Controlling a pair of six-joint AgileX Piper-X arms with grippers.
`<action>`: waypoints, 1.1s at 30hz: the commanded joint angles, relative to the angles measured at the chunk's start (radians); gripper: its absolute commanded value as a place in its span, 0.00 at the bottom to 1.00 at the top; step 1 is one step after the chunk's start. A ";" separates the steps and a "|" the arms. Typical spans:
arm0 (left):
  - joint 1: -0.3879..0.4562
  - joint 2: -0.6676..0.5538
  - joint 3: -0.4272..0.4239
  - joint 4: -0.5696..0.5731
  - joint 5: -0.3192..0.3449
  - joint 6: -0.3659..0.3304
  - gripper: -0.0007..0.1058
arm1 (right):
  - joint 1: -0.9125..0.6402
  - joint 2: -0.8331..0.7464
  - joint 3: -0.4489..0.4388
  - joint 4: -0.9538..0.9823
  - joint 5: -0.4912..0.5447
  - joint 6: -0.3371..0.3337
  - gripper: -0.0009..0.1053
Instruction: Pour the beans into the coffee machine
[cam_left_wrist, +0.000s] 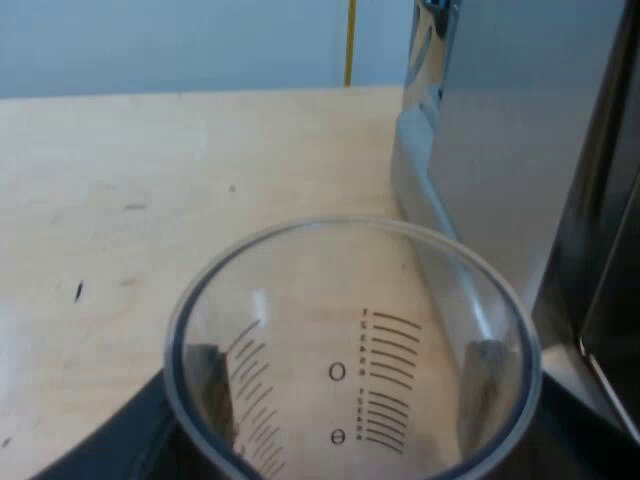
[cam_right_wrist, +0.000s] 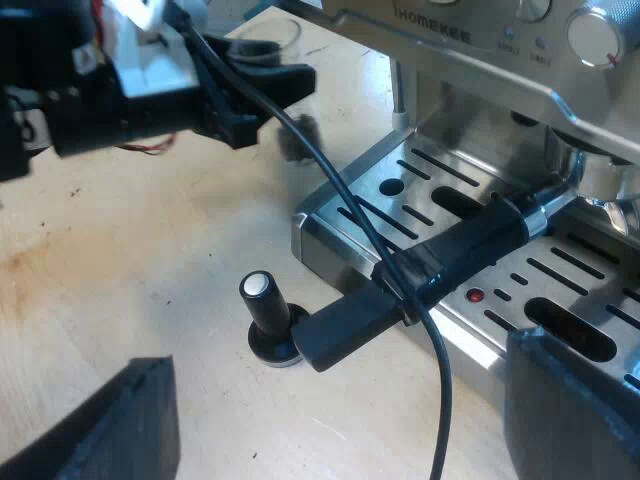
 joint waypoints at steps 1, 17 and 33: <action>-0.006 -0.073 -0.005 0.130 -0.009 0.020 0.27 | 0.002 -0.005 -0.003 -0.014 -0.006 -0.018 0.65; -0.006 -0.630 -0.005 0.678 -0.004 0.020 0.27 | 0.002 -0.005 -0.003 -0.014 -0.006 -0.018 0.65; -0.006 -1.010 -0.086 1.146 -0.001 0.020 0.27 | 0.002 -0.005 -0.003 -0.014 -0.006 -0.018 0.65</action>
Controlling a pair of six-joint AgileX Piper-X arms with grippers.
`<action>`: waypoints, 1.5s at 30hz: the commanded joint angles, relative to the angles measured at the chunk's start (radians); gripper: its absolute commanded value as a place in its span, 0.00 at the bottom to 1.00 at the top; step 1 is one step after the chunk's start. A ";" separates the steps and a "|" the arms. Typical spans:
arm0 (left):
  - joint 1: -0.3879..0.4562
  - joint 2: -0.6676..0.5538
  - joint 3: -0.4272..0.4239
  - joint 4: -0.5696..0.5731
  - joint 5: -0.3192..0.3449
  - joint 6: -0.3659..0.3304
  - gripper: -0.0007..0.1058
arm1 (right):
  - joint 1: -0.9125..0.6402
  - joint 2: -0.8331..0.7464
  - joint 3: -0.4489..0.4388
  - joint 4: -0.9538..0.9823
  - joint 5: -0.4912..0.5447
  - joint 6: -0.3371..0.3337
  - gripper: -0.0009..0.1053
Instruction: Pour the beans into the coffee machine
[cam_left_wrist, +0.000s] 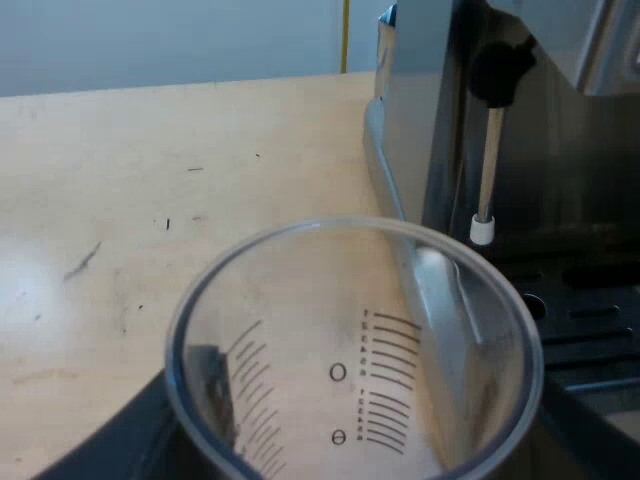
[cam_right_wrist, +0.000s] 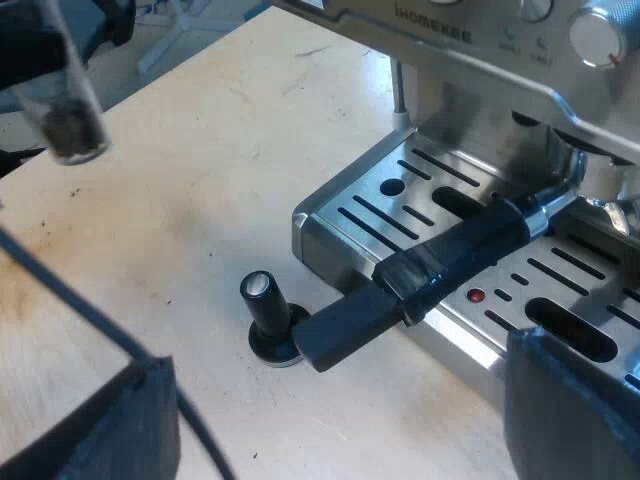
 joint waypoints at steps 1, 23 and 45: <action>-0.006 -0.021 -0.052 0.070 -0.002 -0.002 0.27 | 0.002 -0.005 -0.003 -0.016 -0.006 -0.018 0.65; -0.006 -0.019 -0.323 0.147 -0.018 0.184 0.27 | 0.002 -0.066 -0.010 -0.347 0.063 0.099 0.65; -0.006 0.098 -0.443 0.180 0.025 0.185 0.27 | 0.002 -0.252 -0.010 -0.350 0.267 0.095 0.65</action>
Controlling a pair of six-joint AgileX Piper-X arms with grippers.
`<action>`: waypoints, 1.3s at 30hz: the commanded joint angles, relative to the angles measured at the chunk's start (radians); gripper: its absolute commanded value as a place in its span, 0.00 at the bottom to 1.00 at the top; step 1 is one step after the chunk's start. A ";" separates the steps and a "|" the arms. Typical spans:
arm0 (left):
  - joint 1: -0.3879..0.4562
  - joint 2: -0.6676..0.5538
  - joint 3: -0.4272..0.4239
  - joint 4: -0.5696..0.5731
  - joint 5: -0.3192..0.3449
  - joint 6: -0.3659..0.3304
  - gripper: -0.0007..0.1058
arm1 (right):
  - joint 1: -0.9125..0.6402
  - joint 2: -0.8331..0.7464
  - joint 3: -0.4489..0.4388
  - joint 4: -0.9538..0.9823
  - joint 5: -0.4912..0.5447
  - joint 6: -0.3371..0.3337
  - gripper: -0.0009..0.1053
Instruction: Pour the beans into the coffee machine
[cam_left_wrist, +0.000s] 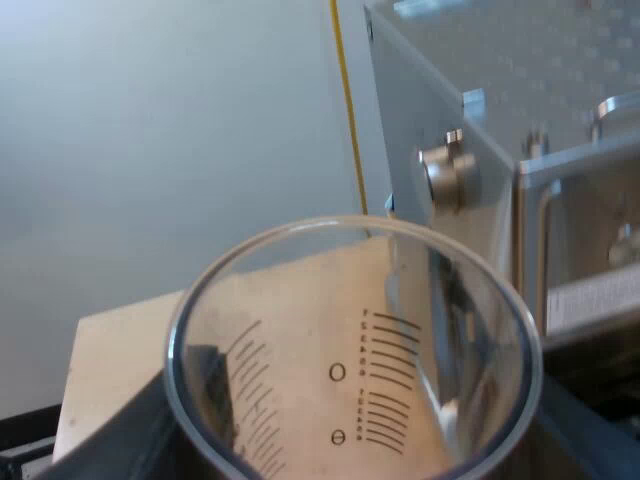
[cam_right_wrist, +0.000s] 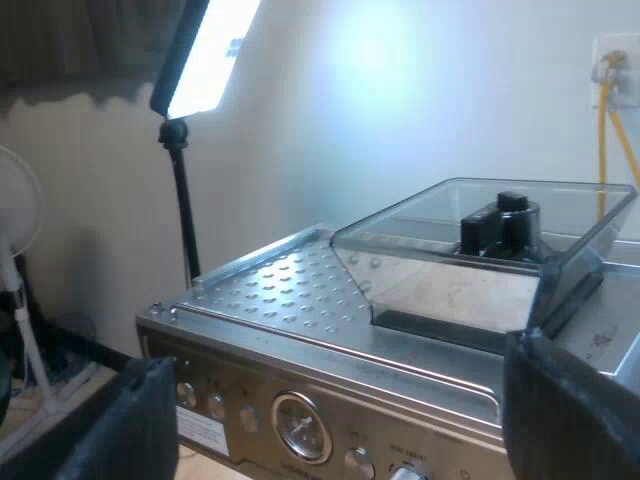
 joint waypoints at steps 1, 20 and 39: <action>-0.006 0.059 -0.068 -0.019 0.009 -0.001 0.27 | 0.002 -0.004 -0.010 -0.014 0.007 -0.011 0.65; -0.216 0.459 -0.438 -0.019 -0.081 0.044 0.27 | 0.002 -0.004 -0.010 0.046 0.058 -0.011 0.65; -0.315 0.775 -0.753 -0.019 -0.117 0.090 0.27 | 0.002 -0.004 -0.010 0.046 0.074 -0.011 0.65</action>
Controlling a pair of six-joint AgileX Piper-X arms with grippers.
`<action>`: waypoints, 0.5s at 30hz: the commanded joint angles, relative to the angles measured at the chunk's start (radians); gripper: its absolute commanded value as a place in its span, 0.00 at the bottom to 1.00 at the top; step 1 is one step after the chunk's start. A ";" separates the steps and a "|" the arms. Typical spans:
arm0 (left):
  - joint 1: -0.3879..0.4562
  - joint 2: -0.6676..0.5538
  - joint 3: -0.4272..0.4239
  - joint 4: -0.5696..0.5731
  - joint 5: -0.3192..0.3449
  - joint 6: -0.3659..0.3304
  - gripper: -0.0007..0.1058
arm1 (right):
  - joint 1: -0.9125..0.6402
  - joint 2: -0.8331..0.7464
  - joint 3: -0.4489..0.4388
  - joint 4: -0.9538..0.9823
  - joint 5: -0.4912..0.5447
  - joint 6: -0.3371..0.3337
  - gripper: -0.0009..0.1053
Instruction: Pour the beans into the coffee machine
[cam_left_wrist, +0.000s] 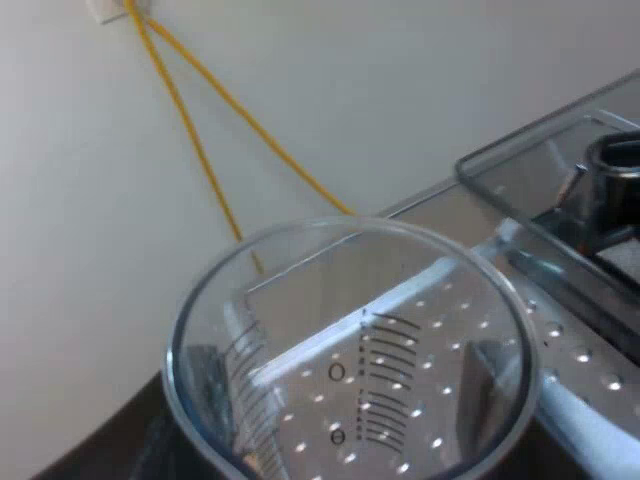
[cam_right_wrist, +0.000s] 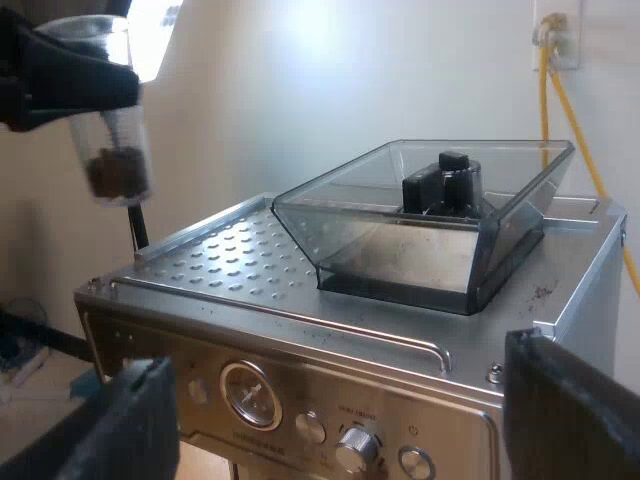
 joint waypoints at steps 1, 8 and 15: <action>-0.027 0.022 -0.025 -0.016 -0.038 0.036 0.27 | 0.002 -0.004 -0.010 -0.007 0.003 -0.011 0.65; -0.083 0.090 -0.103 -0.016 -0.114 0.083 0.27 | 0.002 -0.004 -0.010 -0.010 0.003 -0.011 0.65; -0.095 0.171 -0.204 -0.014 -0.124 0.100 0.27 | 0.002 -0.004 -0.010 -0.017 0.003 -0.011 0.65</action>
